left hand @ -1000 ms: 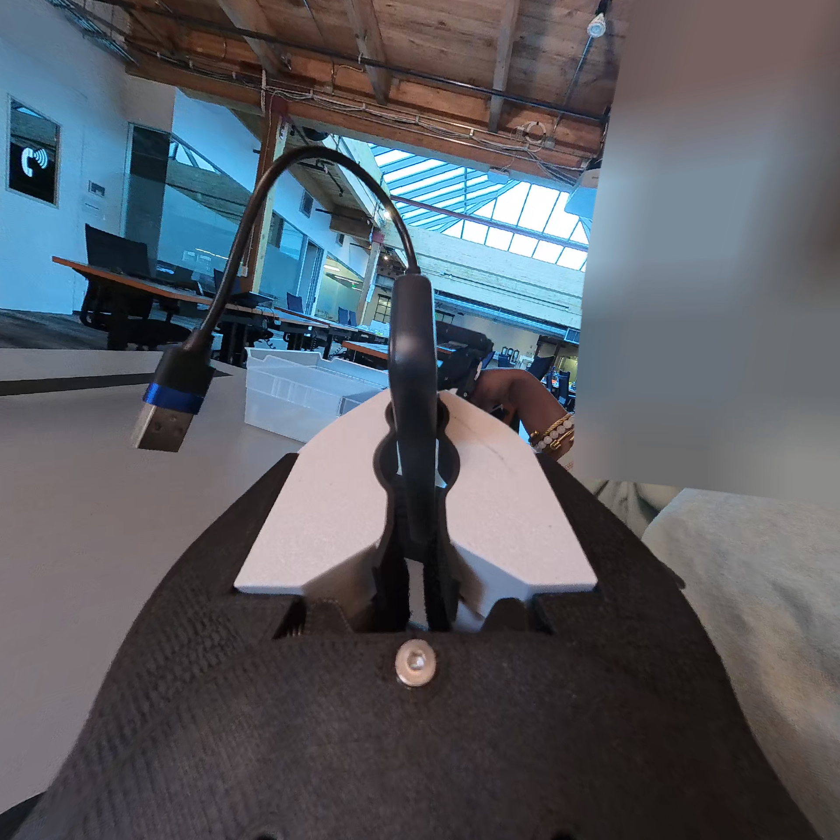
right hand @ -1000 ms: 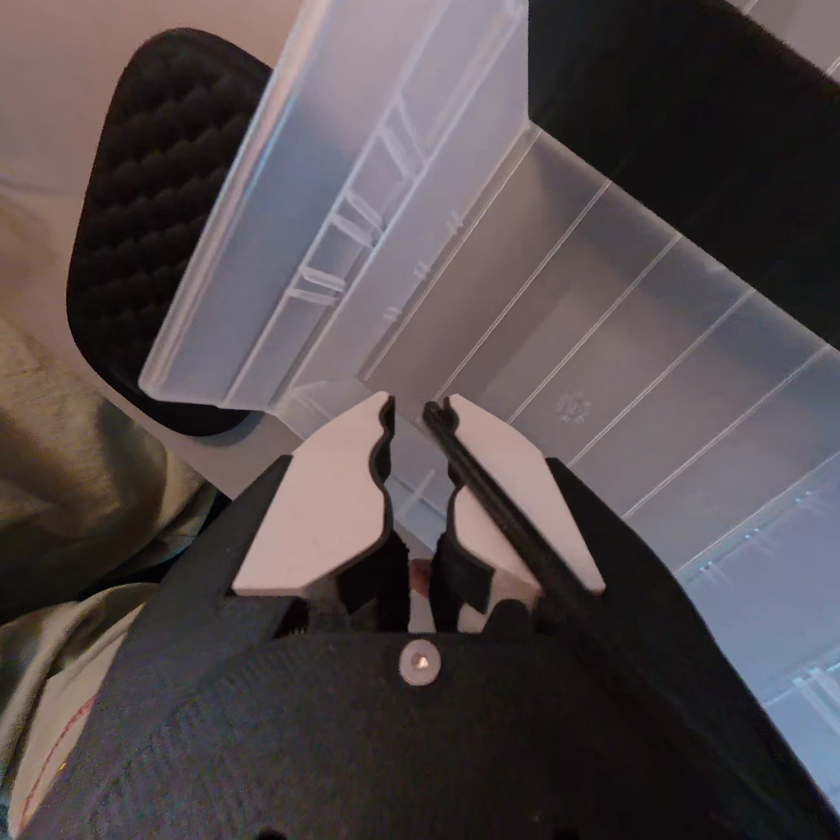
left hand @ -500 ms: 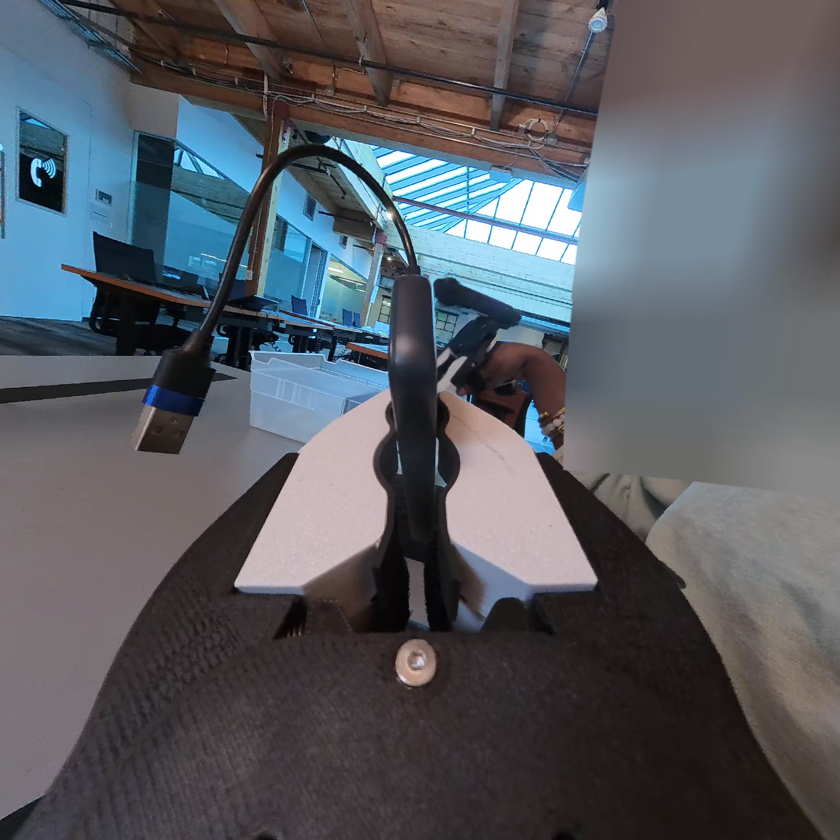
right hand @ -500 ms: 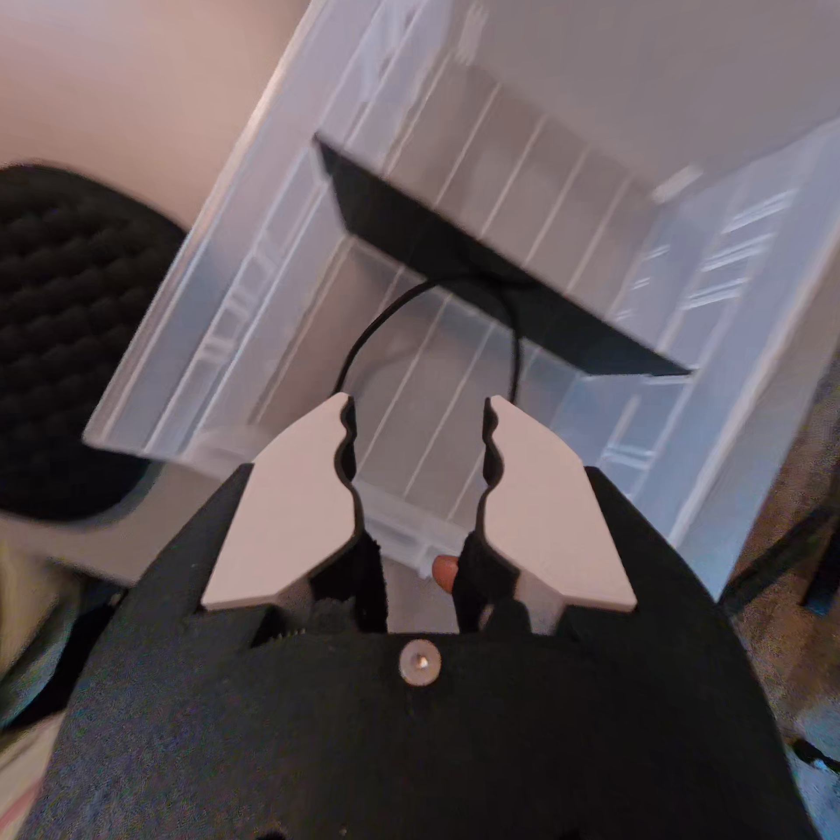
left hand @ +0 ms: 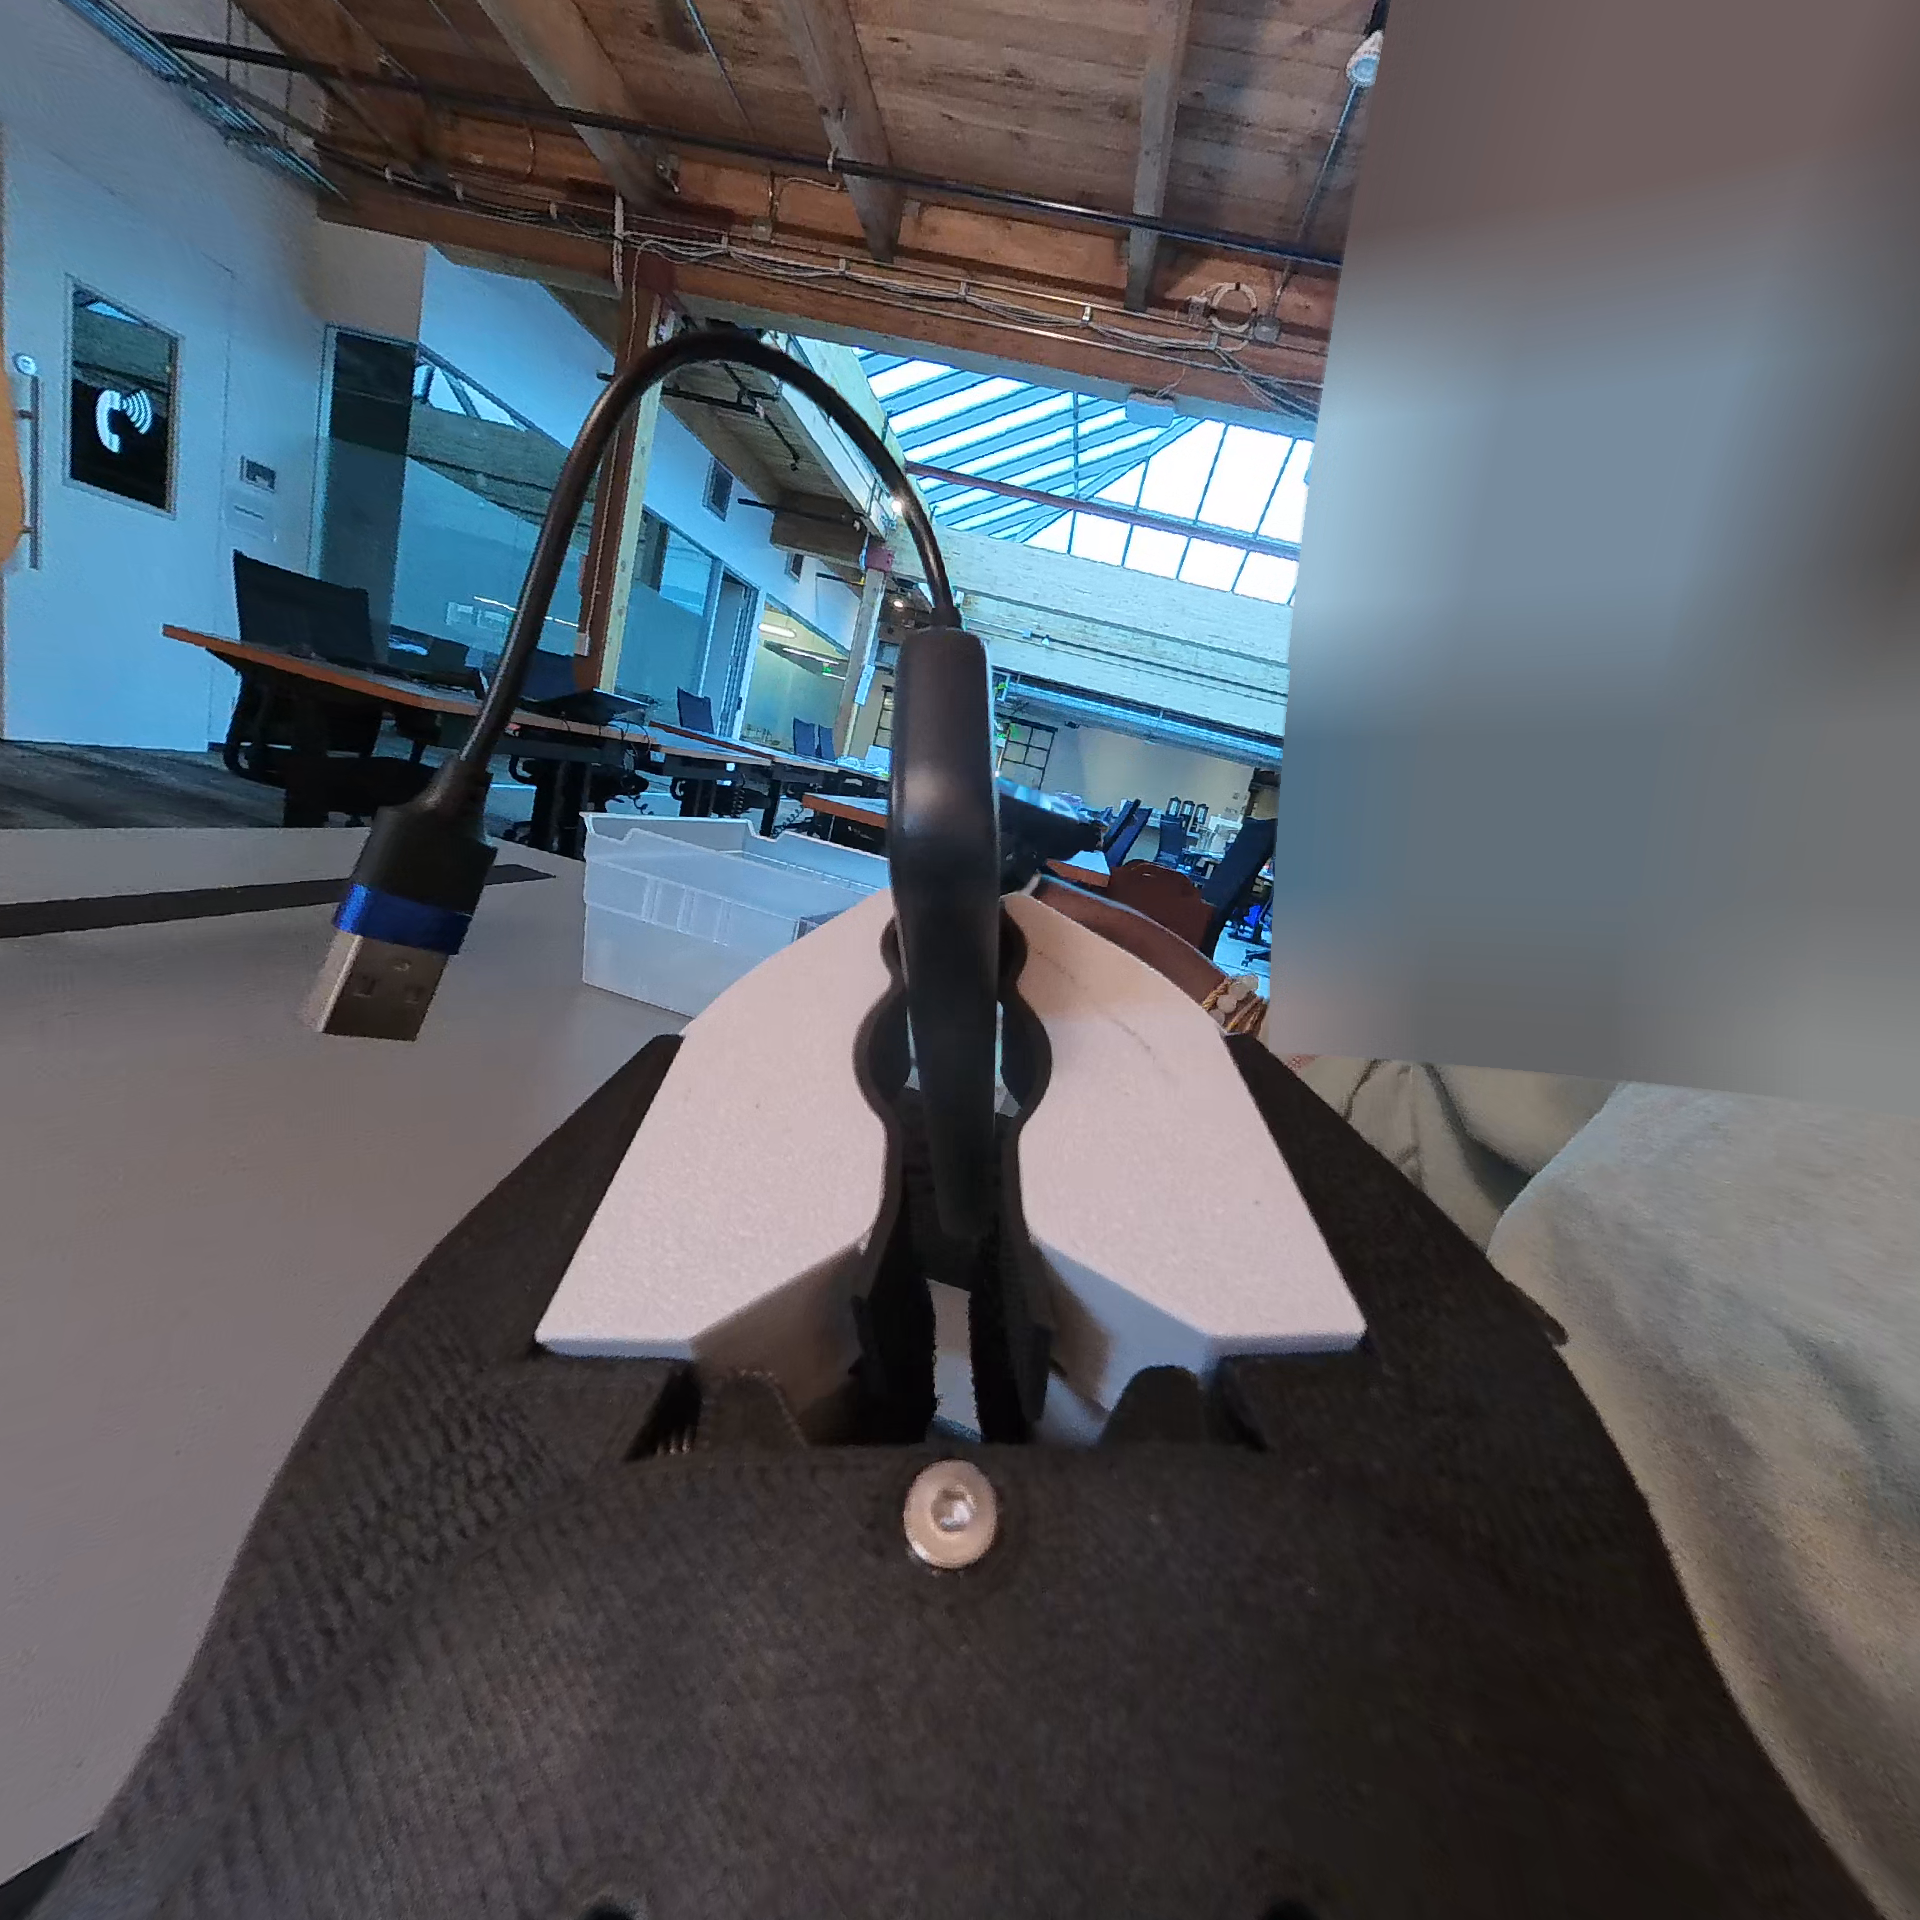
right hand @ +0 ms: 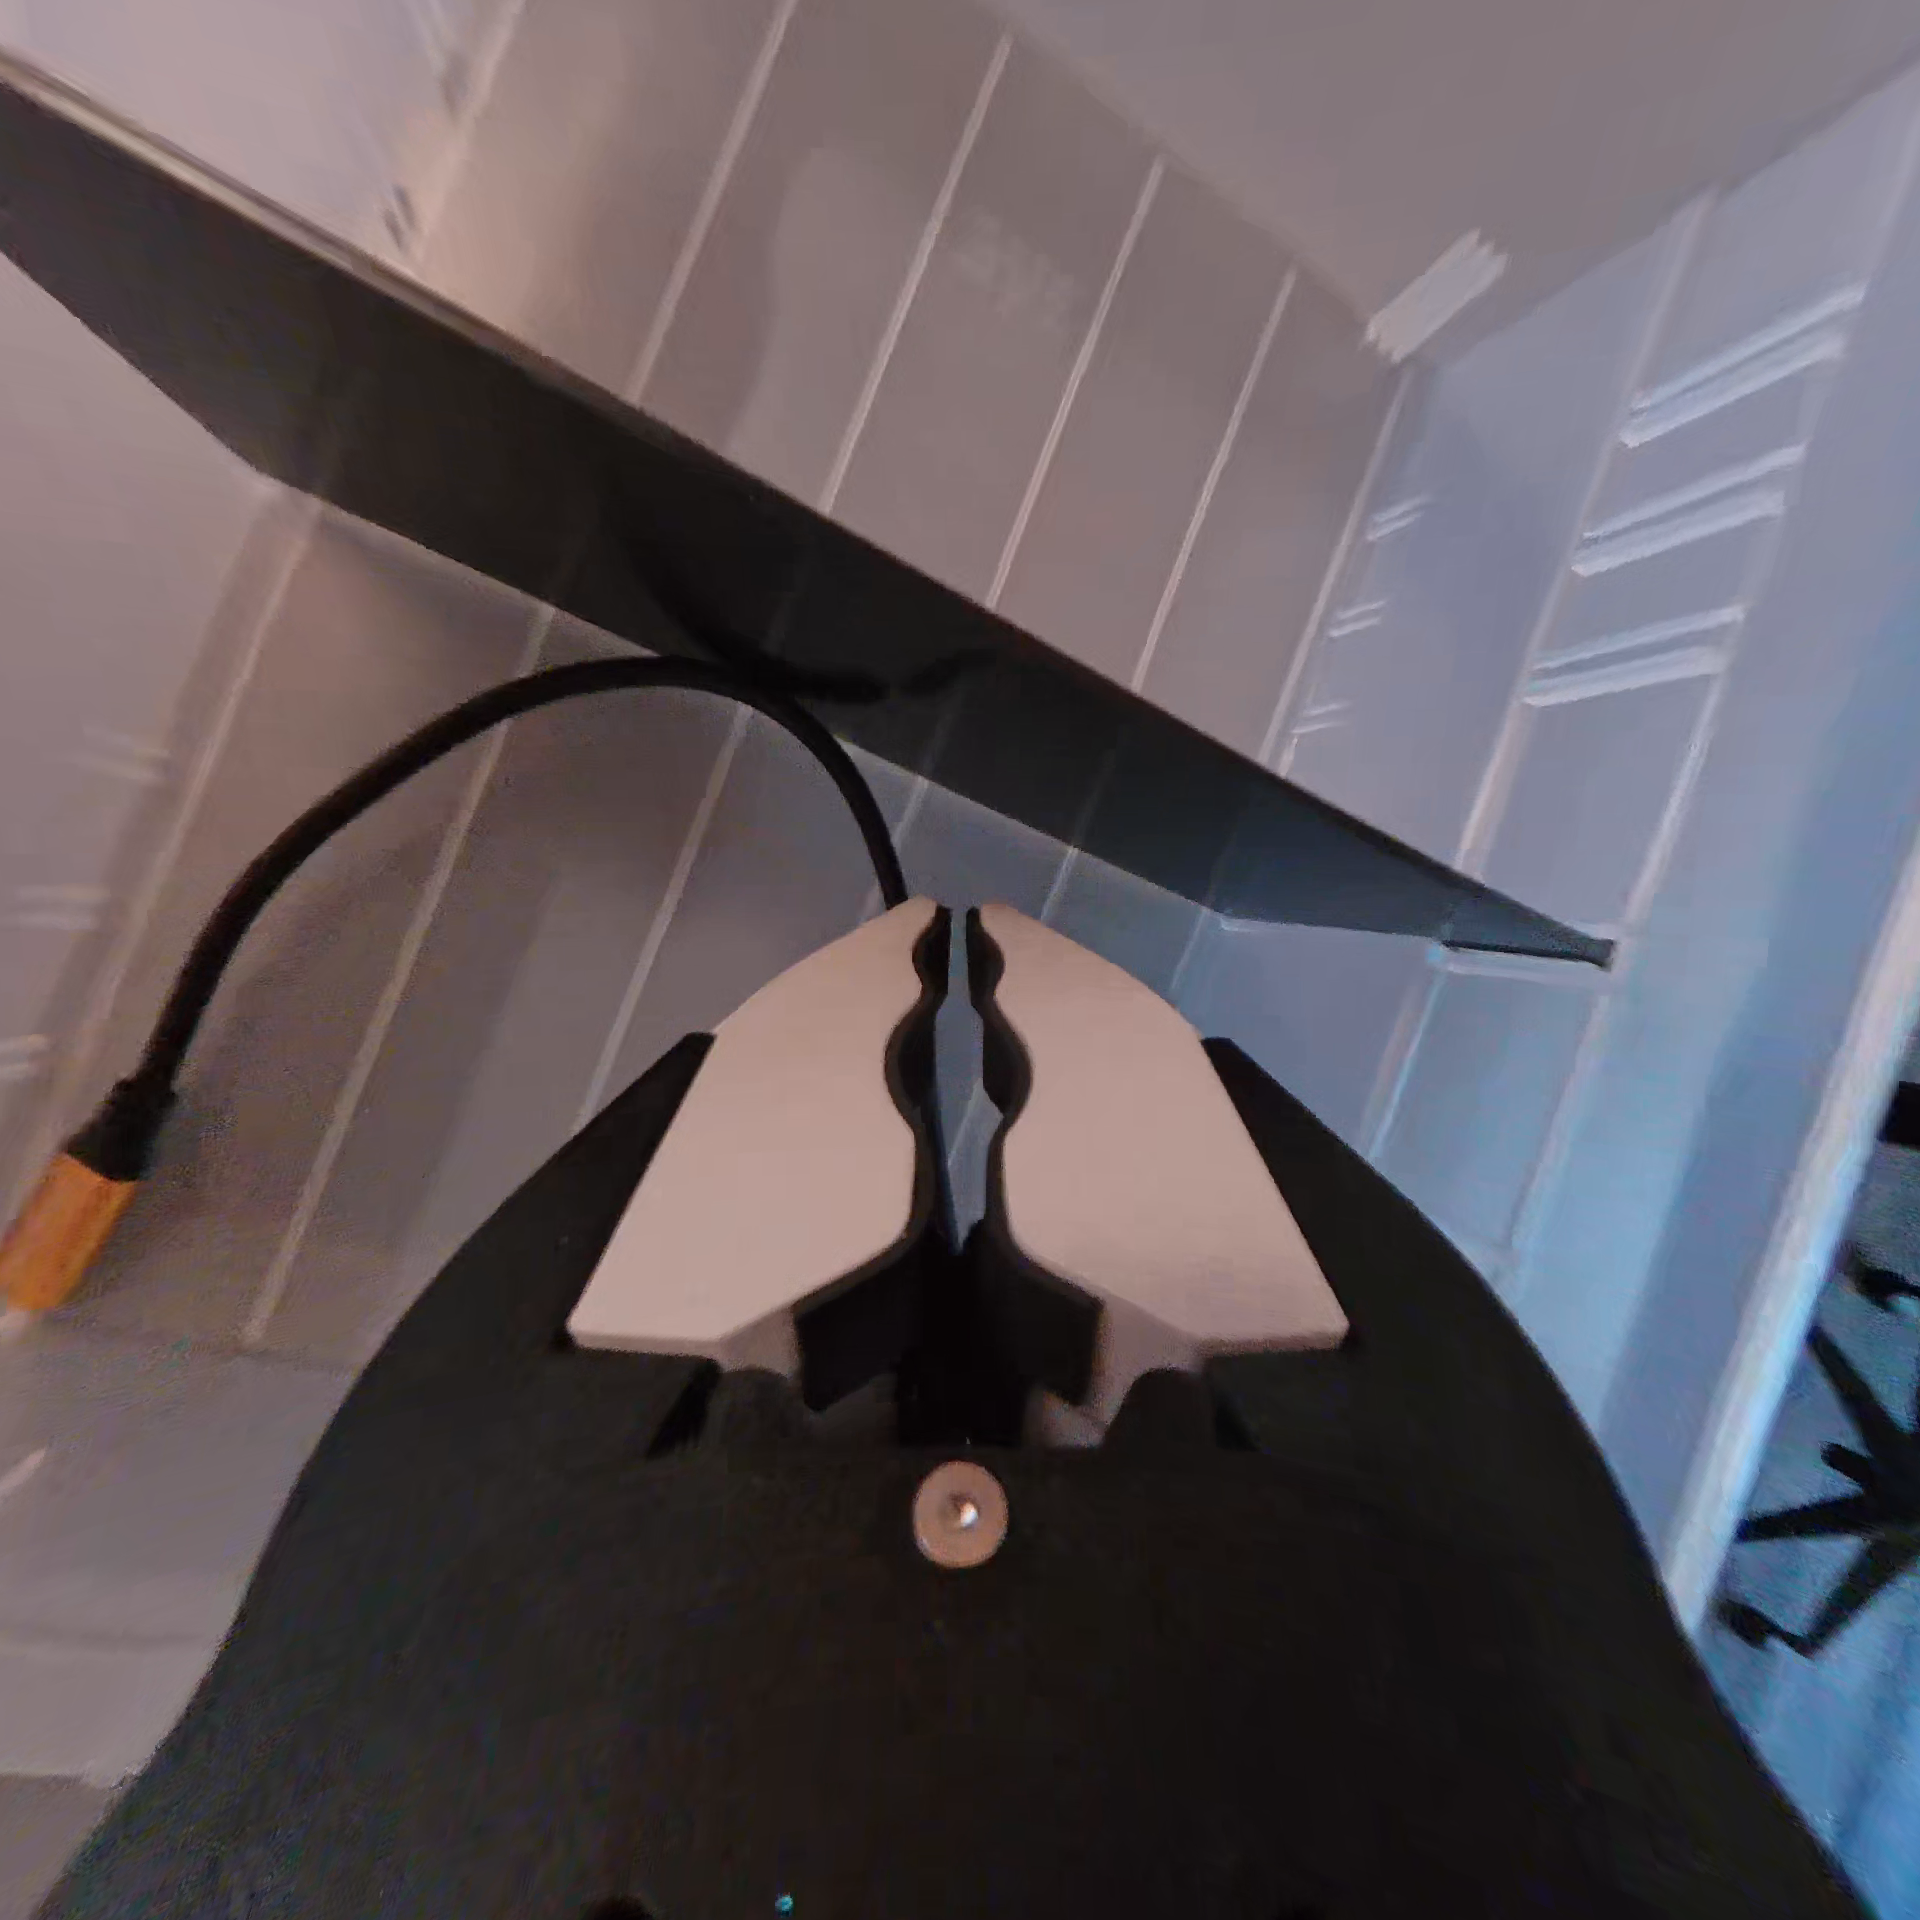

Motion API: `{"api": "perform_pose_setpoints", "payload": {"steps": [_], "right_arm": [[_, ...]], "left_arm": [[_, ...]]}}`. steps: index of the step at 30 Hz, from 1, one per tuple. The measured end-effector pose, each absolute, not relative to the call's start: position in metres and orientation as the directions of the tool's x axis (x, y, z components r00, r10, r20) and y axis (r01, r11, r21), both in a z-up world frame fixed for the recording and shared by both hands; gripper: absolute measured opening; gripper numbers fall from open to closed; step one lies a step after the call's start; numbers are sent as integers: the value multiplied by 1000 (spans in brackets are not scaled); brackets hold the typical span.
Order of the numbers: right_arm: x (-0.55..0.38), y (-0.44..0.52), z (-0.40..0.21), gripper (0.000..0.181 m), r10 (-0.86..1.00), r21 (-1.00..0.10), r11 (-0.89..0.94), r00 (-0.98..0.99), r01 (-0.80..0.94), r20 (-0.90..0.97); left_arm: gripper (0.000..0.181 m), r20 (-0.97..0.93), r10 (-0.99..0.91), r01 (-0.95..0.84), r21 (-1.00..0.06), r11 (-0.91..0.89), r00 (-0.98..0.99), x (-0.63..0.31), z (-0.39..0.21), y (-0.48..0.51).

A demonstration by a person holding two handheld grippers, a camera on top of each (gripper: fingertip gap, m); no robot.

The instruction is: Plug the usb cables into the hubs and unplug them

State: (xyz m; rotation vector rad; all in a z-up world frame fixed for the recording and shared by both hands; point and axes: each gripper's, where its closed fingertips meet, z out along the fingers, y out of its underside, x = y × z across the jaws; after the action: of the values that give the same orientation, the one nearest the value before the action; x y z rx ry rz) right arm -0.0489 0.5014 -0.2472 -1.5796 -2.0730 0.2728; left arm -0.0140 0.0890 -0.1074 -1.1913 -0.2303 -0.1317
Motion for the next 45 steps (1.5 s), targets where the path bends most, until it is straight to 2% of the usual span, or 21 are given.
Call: {"api": "perform_pose_setpoints", "payload": {"steps": [2,4,6,8,10,11,13,15,18,22,25,28,30,31,41,45], "right_arm": [[-50,503,-231,4,932,-507,306,-145,806,332],[-53,492,-199,9,941,-636,281,-76,719,330],[-56,453,-157,14,958,-797,279,-93,536,273],[-53,378,-110,18,938,-932,270,-284,241,198],[-36,292,-74,20,826,-983,183,-538,-23,167],[-24,252,-67,20,739,-990,119,-659,-79,141],[0,182,-73,19,503,-1000,18,-864,-16,23],[9,133,-82,26,332,-996,-29,-939,82,-87],[6,89,-84,27,228,-990,-92,-965,107,-126],[11,69,-65,6,138,-979,-197,-987,56,-84],[16,70,-67,6,115,-983,-178,-992,35,-56],[13,73,-76,7,127,-984,-163,-988,69,-90],[14,73,-78,6,117,-981,-179,-988,80,-102],[15,73,-78,7,111,-980,-182,-988,85,-106],[12,84,-92,6,166,-1000,-22,-986,9,-12],[15,81,-90,6,154,-1000,9,-988,-19,20]], "left_arm": [[13,245,22,220,-904,366,969,-14,-108,89],[13,241,23,217,-906,365,970,-14,-108,90],[13,232,21,209,-909,361,972,-12,-108,91],[13,215,15,196,-914,355,976,-10,-108,93],[13,197,8,182,-918,354,980,-7,-107,93],[13,187,6,172,-919,354,982,-5,-107,94],[13,164,0,154,-923,352,986,-2,-106,94],[13,140,-10,135,-930,343,990,2,-107,96],[12,99,-36,105,-941,320,994,10,-108,99],[12,66,-69,83,-955,285,995,19,-112,104],[15,37,-97,65,-953,296,995,25,-109,103],[31,10,-84,40,-932,361,996,26,-101,99],[26,16,-76,42,-935,352,997,25,-101,99],[14,25,-60,44,-937,346,998,22,-102,99],[13,23,-9,24,-977,210,1000,16,-118,109],[13,38,-41,46,-970,237,998,18,-114,105]]}}
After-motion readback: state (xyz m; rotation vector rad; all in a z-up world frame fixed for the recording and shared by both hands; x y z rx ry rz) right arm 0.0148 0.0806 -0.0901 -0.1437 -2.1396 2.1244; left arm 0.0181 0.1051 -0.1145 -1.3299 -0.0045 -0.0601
